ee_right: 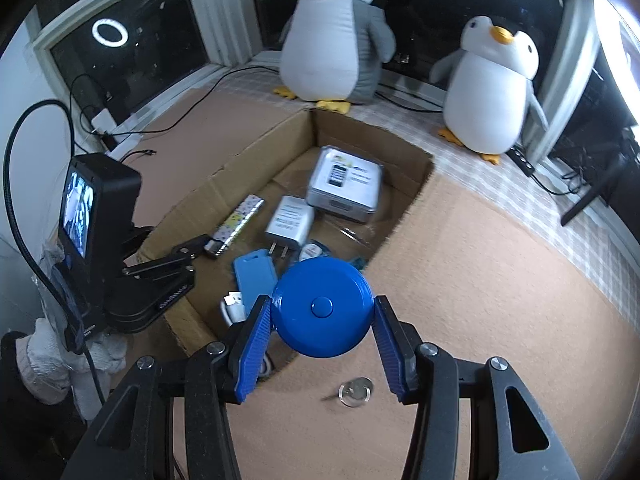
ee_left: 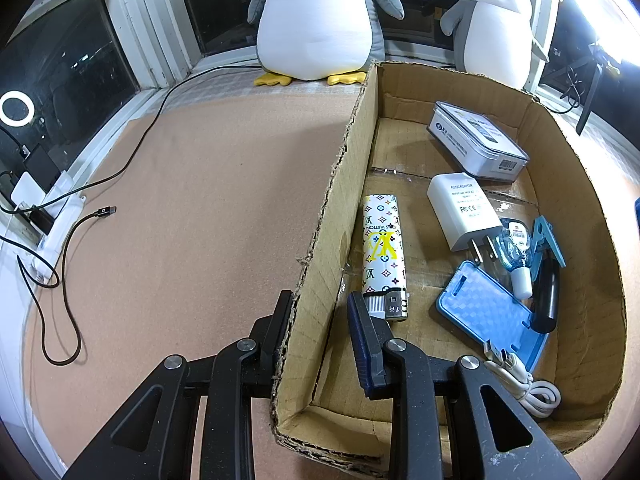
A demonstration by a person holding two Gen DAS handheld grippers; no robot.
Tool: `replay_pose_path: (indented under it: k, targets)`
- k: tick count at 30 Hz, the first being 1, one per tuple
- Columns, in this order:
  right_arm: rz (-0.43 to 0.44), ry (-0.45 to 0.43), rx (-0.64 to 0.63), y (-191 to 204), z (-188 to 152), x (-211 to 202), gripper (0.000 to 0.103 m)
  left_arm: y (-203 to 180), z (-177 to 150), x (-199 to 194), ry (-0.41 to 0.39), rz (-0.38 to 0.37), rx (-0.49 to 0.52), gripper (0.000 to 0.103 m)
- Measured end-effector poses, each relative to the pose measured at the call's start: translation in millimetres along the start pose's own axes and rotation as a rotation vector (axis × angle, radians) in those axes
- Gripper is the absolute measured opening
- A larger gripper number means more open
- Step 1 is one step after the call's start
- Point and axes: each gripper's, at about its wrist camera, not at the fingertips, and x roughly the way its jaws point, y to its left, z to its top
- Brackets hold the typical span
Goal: Organize rigid objects
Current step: 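Carry the tape measure into the box and open the right tool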
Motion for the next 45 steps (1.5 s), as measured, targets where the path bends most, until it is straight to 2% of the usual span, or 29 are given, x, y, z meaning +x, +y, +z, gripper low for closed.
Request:
replay_pose_path:
  k: [21, 35, 45]
  targets:
    - [0.017, 0.058, -0.064, 29.1, 2.4, 32.2, 0.046, 1.2, 0.3, 0.7, 0.000, -0.001, -0.001, 0.029]
    - [0.025, 0.046, -0.055, 25.3, 4.4, 32.8, 0.048, 1.9, 0.2, 1.0, 0.000, -0.002, -0.001, 0.029]
    - [0.037, 0.018, -0.025, 17.3, 3.0, 16.6, 0.049, 2.3, 0.8, 1.9, -0.001, -0.002, -0.004, 0.029]
